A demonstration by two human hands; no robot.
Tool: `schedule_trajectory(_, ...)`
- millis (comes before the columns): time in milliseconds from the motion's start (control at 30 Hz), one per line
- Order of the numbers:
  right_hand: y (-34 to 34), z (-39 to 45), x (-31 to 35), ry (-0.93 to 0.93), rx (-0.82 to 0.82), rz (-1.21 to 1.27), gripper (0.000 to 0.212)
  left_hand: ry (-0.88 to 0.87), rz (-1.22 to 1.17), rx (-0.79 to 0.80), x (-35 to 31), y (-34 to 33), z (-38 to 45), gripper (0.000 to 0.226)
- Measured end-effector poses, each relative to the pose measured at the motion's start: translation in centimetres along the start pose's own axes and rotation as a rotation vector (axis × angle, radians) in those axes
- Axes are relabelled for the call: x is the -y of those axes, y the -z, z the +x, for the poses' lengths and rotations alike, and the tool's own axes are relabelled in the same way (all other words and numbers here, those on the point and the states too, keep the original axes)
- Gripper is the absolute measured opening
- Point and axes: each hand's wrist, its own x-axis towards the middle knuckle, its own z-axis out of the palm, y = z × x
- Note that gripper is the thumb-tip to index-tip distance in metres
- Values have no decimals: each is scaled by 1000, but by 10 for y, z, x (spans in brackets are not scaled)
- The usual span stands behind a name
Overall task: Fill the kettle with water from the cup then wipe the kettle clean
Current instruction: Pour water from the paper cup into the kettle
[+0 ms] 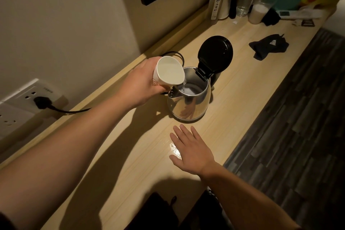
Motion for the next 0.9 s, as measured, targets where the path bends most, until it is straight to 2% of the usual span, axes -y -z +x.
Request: schedule_trajectory(900, -3, 1, 0, -2, -25, 21, 74, -71, 82, 39, -3, 9, 5, 84)
